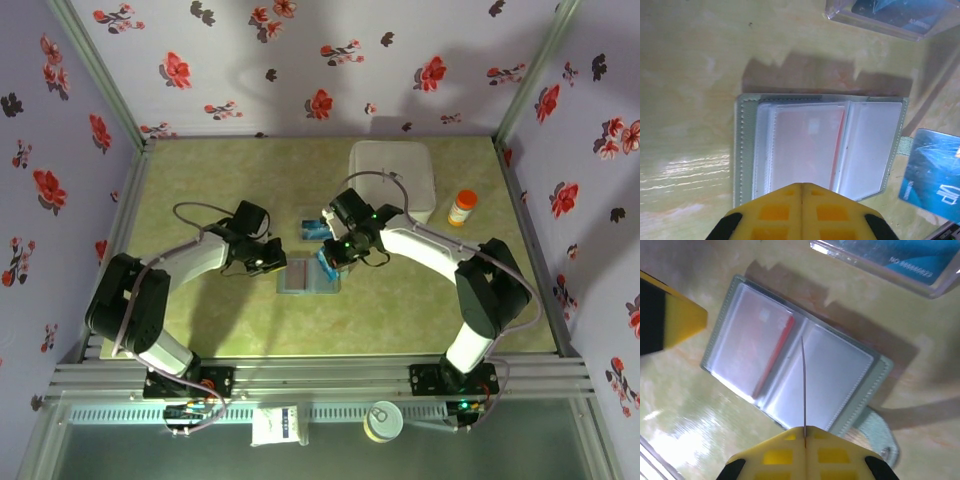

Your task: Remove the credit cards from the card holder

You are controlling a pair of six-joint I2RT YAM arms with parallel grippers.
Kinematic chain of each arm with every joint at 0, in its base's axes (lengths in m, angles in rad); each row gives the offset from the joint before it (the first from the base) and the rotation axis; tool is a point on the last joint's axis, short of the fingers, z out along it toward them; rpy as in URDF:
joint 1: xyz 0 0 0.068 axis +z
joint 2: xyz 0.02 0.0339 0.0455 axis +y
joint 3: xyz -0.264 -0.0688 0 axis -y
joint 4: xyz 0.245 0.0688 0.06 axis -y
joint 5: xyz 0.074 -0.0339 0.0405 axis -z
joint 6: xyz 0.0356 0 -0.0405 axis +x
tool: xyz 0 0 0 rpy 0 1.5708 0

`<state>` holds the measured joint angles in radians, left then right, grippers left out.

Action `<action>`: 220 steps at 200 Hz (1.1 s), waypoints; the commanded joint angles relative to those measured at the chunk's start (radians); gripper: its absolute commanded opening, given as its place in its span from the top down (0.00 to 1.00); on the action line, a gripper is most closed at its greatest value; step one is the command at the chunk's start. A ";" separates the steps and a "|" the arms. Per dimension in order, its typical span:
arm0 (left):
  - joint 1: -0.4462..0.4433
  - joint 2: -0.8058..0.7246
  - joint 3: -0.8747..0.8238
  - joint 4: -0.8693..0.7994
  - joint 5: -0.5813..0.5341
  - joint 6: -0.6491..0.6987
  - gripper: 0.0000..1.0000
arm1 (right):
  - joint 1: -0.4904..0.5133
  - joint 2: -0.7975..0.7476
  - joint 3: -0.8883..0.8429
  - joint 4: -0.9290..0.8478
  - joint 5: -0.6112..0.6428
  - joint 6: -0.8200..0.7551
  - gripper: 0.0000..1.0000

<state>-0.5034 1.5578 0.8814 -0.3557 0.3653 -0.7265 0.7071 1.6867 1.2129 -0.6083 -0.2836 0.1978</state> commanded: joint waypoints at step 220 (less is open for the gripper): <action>0.080 -0.108 -0.110 -0.007 -0.025 -0.002 0.95 | -0.072 0.530 0.972 -0.624 0.123 -1.082 1.00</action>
<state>-0.4370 1.4723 0.7921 -0.3527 0.3504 -0.7265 0.6468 2.1578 2.0964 -1.1416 -0.1333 -0.8127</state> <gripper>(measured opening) 0.055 0.059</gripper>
